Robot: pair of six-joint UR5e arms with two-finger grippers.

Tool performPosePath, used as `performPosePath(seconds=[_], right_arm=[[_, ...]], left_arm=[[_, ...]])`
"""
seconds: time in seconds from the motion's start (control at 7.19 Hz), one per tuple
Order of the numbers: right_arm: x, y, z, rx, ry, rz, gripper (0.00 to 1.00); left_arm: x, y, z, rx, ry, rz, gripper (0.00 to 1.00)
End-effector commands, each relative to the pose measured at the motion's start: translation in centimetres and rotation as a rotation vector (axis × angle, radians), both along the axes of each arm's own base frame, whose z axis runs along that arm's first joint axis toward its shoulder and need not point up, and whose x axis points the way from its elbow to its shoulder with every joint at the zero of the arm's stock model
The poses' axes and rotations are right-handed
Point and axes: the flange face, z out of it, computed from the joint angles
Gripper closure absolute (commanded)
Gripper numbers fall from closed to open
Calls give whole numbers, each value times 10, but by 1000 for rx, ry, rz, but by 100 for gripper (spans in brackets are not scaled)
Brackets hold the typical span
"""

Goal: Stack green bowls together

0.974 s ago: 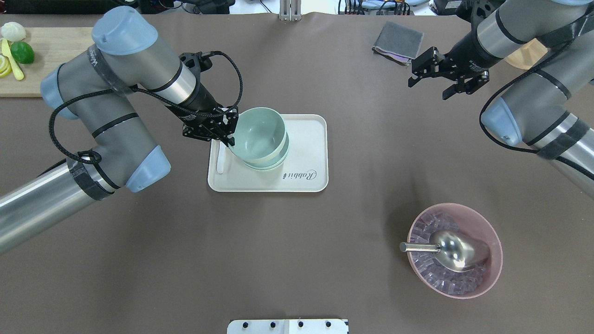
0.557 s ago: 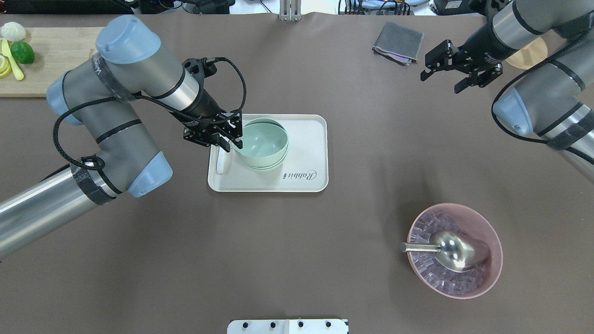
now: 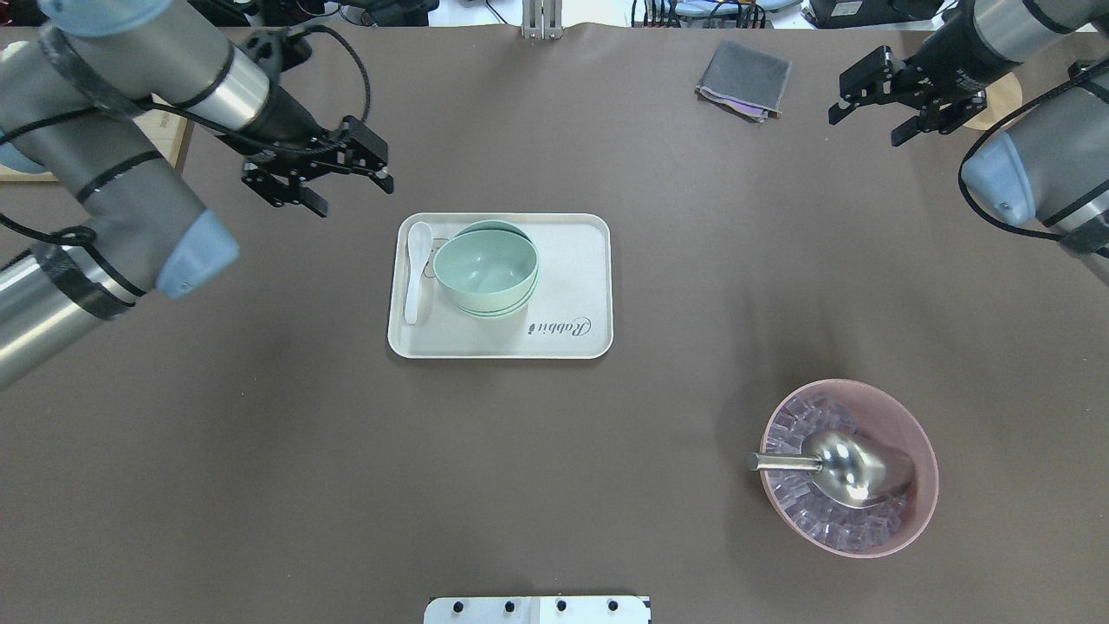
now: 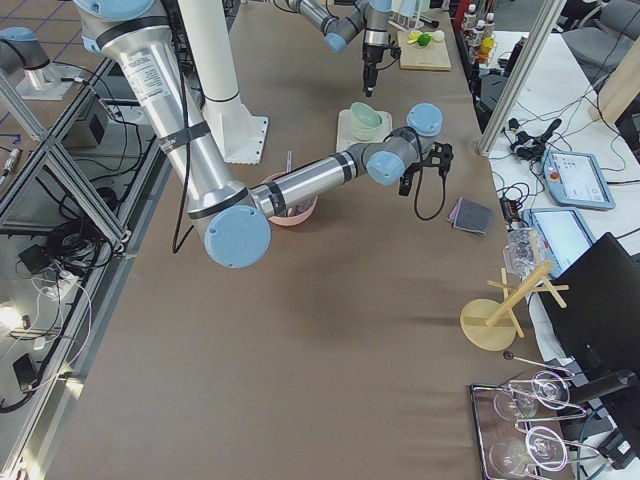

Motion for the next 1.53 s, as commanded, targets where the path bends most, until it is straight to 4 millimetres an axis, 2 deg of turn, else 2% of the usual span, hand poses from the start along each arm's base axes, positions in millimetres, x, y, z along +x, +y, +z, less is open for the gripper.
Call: performPosePath(seconds=[0.0, 0.14, 0.28, 0.42, 0.7, 0.83, 0.97, 1.11, 1.25, 1.39], right_arm=[[66, -2, 58, 89, 94, -53, 0], [92, 2, 88, 134, 159, -98, 0], [109, 1, 106, 198, 265, -155, 0], [125, 0, 122, 229, 347, -221, 0], [182, -4, 174, 231, 364, -273, 0], [191, 2, 190, 223, 365, -277, 0], [196, 11, 205, 214, 364, -288, 0], [197, 14, 209, 211, 364, -293, 0], [197, 15, 210, 210, 366, -292, 0], [197, 18, 212, 207, 363, -291, 0]], left_arm=[[-108, 2, 81, 167, -88, -51, 1], [-149, 10, 138, 253, -182, -49, 1], [-190, 19, 196, 356, -296, -6, 1], [-235, 25, 236, 397, -379, 37, 1], [-311, 31, 297, 331, -447, 108, 1], [-334, 33, 325, 356, -453, 149, 1], [-351, 38, 352, 300, -381, 134, 1], [-371, 43, 372, 270, -326, 113, 1], [-394, 48, 385, 289, -337, 109, 1], [-396, 51, 392, 314, -338, 133, 1]])
